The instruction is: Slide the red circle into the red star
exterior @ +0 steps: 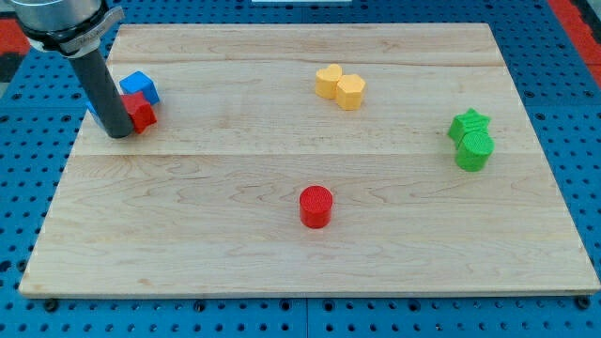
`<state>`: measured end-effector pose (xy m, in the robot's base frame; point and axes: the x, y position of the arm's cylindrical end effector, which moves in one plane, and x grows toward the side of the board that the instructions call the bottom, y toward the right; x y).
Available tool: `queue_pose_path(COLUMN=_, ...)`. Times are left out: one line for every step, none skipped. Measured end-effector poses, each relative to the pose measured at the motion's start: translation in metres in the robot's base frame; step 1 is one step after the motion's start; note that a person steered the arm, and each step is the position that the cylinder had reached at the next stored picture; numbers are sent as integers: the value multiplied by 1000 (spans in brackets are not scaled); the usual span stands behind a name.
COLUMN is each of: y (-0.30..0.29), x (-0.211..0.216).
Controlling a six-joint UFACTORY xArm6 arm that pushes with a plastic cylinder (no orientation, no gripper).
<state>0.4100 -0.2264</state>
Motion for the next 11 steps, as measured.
queue_pose_path(y=52, x=33)
queue_pose_path(y=166, x=29)
queue_pose_path(y=278, x=58)
queue_pose_path(y=308, x=132)
queue_pose_path(y=228, x=134)
queue_pose_path(y=141, x=89)
queue_pose_path(y=167, x=106)
queue_pose_path(y=263, x=128)
queue_pose_path(y=244, x=90)
queue_pose_path(y=137, x=60)
queue_pose_path(y=50, x=41)
